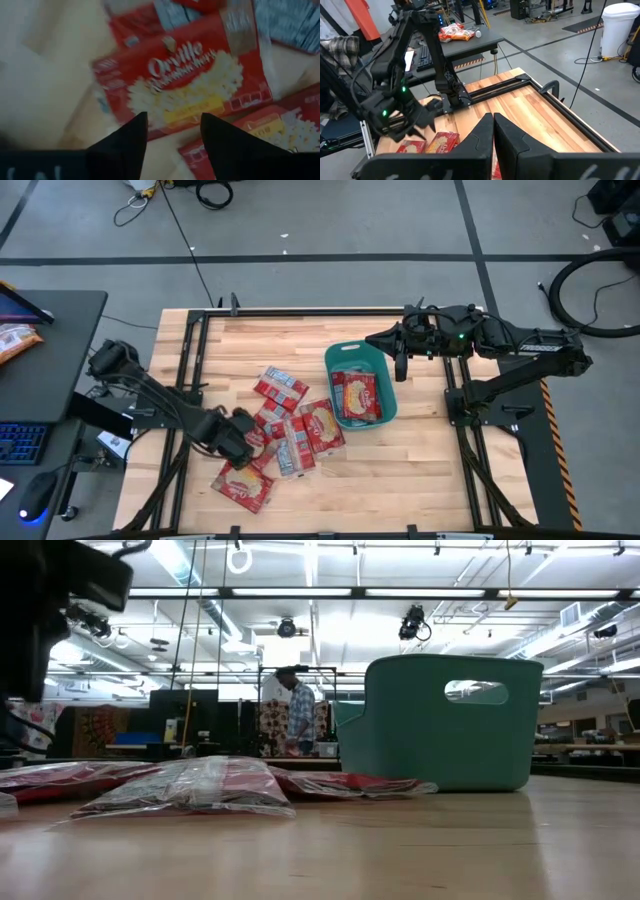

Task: Sort popcorn bags into baskets
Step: Put the red popcorn pack into the green bin

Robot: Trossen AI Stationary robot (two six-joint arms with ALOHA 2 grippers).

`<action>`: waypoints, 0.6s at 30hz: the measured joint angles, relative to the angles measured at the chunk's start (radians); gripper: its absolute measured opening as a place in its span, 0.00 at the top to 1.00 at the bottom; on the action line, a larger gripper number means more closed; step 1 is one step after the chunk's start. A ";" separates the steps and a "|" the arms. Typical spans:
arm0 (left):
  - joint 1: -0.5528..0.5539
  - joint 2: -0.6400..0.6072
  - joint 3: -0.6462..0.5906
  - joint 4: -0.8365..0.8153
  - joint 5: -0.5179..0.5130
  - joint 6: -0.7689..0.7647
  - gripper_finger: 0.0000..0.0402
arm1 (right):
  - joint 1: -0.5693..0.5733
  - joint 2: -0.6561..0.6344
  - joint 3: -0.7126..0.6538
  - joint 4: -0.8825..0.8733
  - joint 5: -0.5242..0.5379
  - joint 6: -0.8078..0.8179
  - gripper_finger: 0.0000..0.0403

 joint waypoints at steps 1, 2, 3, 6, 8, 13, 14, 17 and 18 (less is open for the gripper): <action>0.004 -0.028 -0.005 -0.012 -0.014 0.000 0.55 | 0.000 0.000 0.000 0.000 0.000 0.000 0.96; 0.010 -0.059 -0.017 -0.015 -0.019 0.000 0.57 | 0.000 0.000 0.000 0.000 0.000 0.000 0.96; 0.018 -0.091 -0.031 -0.014 -0.020 0.000 0.58 | 0.000 0.000 0.000 0.001 0.000 0.000 0.96; 0.054 -0.213 -0.097 -0.011 -0.016 -0.015 0.63 | 0.000 0.000 0.000 0.012 0.000 0.000 0.96; 0.093 -0.298 -0.145 0.008 0.007 -0.022 0.65 | 0.000 0.000 0.000 0.022 0.000 0.000 0.96; 0.225 -0.455 -0.258 0.106 0.146 0.019 0.69 | 0.000 0.000 0.000 0.031 0.000 0.000 0.96; 0.250 -0.469 -0.276 0.128 0.176 0.027 0.69 | 0.000 0.002 0.000 0.032 0.000 0.000 0.96; 0.325 -0.476 -0.320 0.189 0.258 0.038 0.69 | 0.000 0.013 0.000 0.039 0.000 0.003 0.96; 0.348 -0.473 -0.328 0.199 0.272 0.053 0.69 | 0.000 0.017 0.000 0.048 0.000 0.003 0.96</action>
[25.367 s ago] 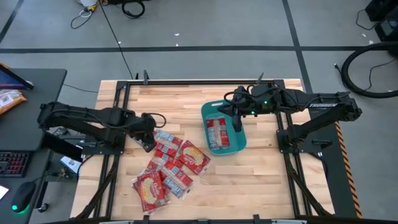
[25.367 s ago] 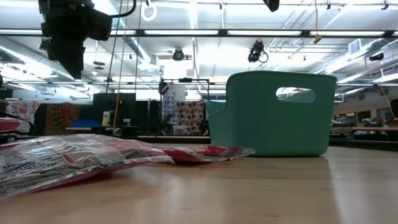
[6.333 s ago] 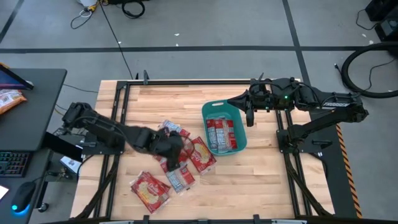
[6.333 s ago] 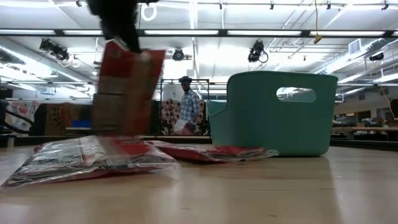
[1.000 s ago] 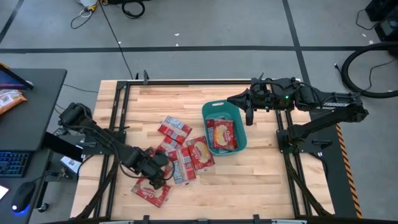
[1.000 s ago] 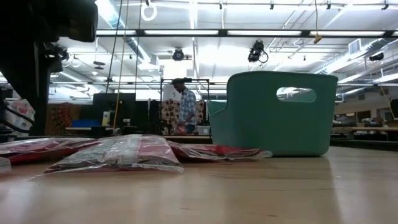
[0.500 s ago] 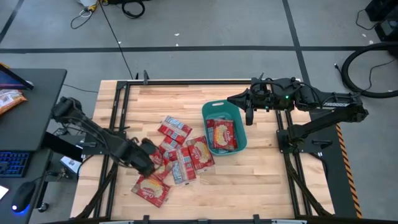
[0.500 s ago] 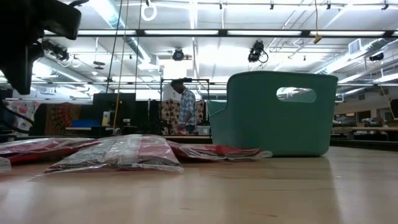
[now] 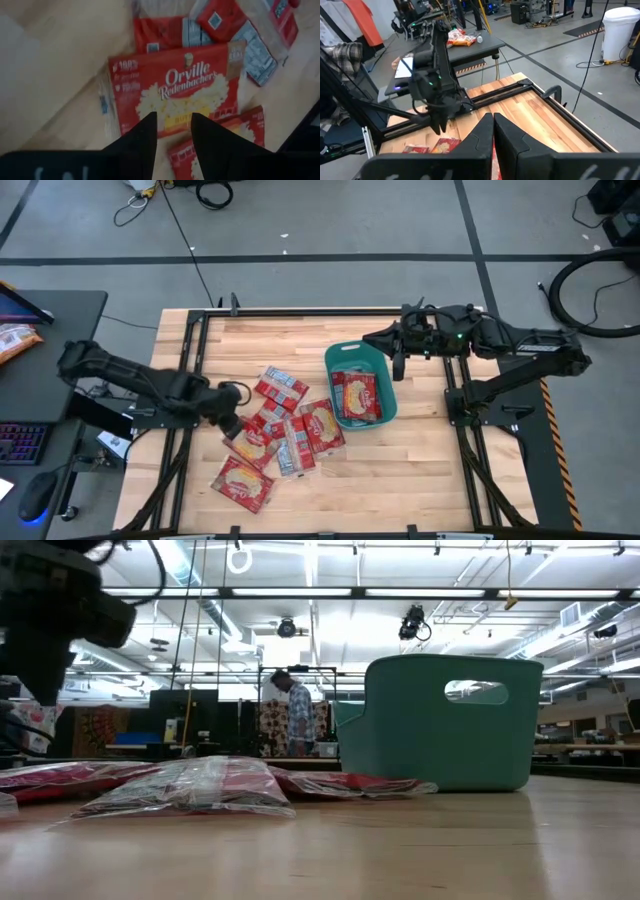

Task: Sort popcorn bags into baskets
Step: Put the red popcorn pack into the green bin

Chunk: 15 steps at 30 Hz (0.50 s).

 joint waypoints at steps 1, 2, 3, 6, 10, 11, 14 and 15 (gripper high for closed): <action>0.019 0.006 -0.005 0.016 0.009 0.019 0.69 | 0.001 0.003 0.000 0.002 0.000 0.001 0.96; 0.040 0.017 -0.005 0.031 0.015 0.042 0.68 | 0.003 0.009 0.000 0.002 0.000 0.008 0.96; 0.062 0.028 -0.005 0.047 0.018 0.070 0.67 | 0.003 0.014 0.000 0.011 0.000 0.016 0.96; 0.129 0.057 -0.005 0.091 0.056 0.153 0.63 | 0.003 0.026 0.000 0.011 -0.009 0.027 0.96; 0.228 0.125 -0.004 0.109 0.161 0.270 0.56 | 0.003 0.043 0.000 0.024 -0.018 0.027 0.96; 0.251 0.144 -0.004 0.108 0.190 0.303 0.54 | 0.003 0.045 0.000 0.023 -0.018 0.027 0.96; 0.311 0.211 -0.004 0.120 0.263 0.408 0.50 | 0.003 0.054 0.000 0.044 -0.018 0.027 0.96; 0.327 0.231 -0.004 0.116 0.278 0.443 0.48 | 0.003 0.059 0.000 0.044 -0.018 0.027 0.96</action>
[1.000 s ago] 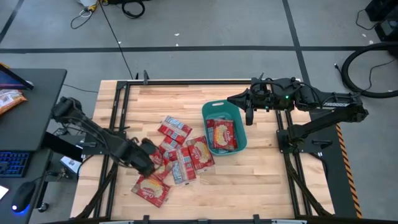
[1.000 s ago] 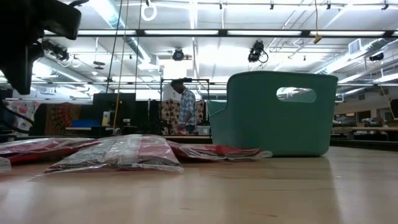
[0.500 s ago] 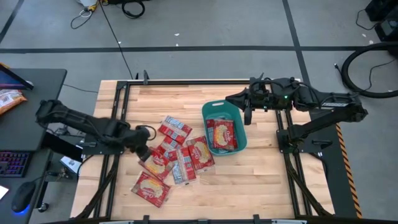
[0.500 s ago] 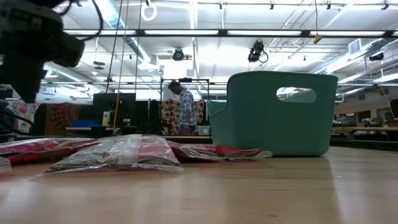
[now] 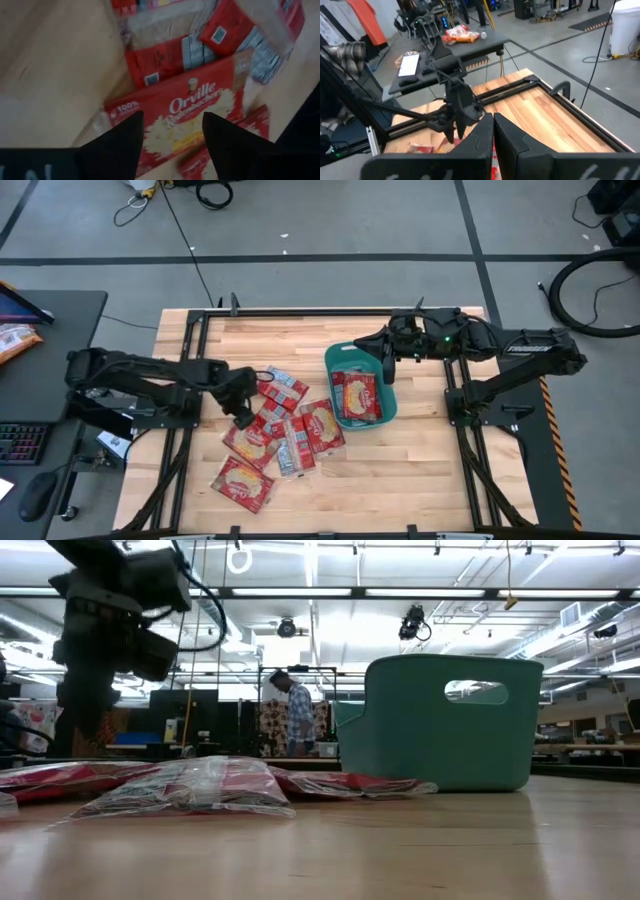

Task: Sort popcorn bags into baskets
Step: Put the red popcorn pack into the green bin

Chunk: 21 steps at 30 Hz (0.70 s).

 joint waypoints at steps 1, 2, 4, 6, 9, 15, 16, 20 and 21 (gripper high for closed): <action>0.013 0.020 0.000 0.005 0.008 0.036 0.47 | 0.000 0.004 0.000 0.010 0.000 0.000 0.96; 0.024 0.040 0.003 0.005 0.011 0.071 0.46 | 0.000 0.005 0.000 0.007 0.000 0.004 0.96; 0.039 0.076 0.021 0.000 0.012 0.139 0.45 | 0.000 0.009 0.000 0.004 0.000 0.017 0.96; 0.045 0.105 0.048 -0.005 0.013 0.200 0.44 | 0.000 0.012 0.000 0.001 0.000 0.025 0.96; 0.049 0.157 0.097 -0.030 0.008 0.297 0.44 | 0.000 0.019 0.000 0.004 0.000 0.026 0.96; 0.049 0.288 0.146 -0.086 0.028 0.465 0.44 | 0.000 0.022 0.000 0.020 0.000 0.026 0.96; 0.049 0.308 0.147 -0.094 0.031 0.490 0.44 | 0.000 0.022 0.000 0.022 0.000 0.026 0.96; 0.049 0.376 0.147 -0.117 0.036 0.573 0.44 | 0.000 0.022 0.000 0.033 0.000 0.026 0.96; 0.049 0.389 0.147 -0.123 0.040 0.587 0.44 | 0.000 0.022 0.000 0.036 0.001 0.026 0.96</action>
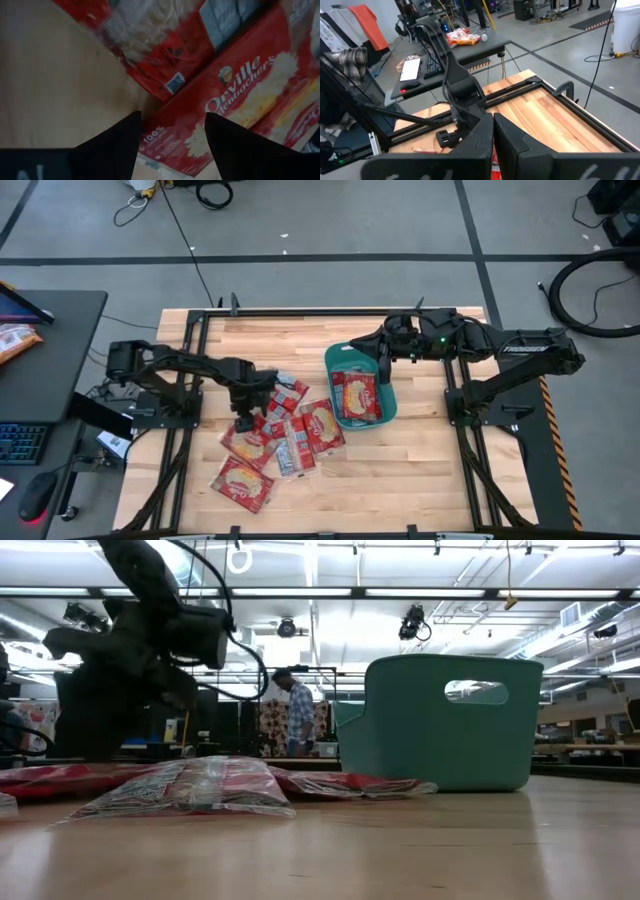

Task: Sort popcorn bags into baskets
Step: Put the red popcorn pack into the green bin

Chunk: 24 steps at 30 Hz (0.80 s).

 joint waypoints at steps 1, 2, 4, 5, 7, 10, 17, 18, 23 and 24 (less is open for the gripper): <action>0.000 0.011 0.000 -0.003 0.006 0.021 0.44 | 0.000 0.000 0.000 0.000 0.000 0.000 0.96; 0.000 0.014 0.000 -0.012 0.010 0.046 0.44 | 0.000 0.000 0.000 0.000 0.000 0.000 0.96; 0.000 0.025 0.002 -0.025 0.032 0.094 0.44 | 0.000 0.000 0.000 0.001 0.000 0.000 0.96; 0.000 0.031 0.000 -0.035 0.036 0.110 0.44 | 0.000 0.000 0.000 0.000 0.000 0.000 0.96; -0.001 0.032 0.000 -0.053 0.042 0.149 0.44 | 0.000 0.000 0.000 0.000 0.000 0.000 0.96; -0.001 0.035 0.001 -0.052 0.070 0.177 0.44 | 0.000 0.000 0.000 0.000 0.000 -0.001 0.96; -0.021 0.035 0.002 -0.055 0.113 0.230 0.49 | -0.002 0.000 0.000 0.004 0.003 -0.003 0.96; -0.028 0.035 0.002 -0.055 0.113 0.234 0.50 | -0.002 0.000 0.000 0.004 0.003 -0.003 0.96; -0.077 0.035 0.002 -0.055 0.115 0.235 0.56 | -0.002 0.000 0.000 0.004 0.003 -0.008 0.96; -0.088 0.035 0.002 -0.055 0.115 0.234 0.57 | -0.002 0.000 0.000 0.004 0.003 -0.008 0.96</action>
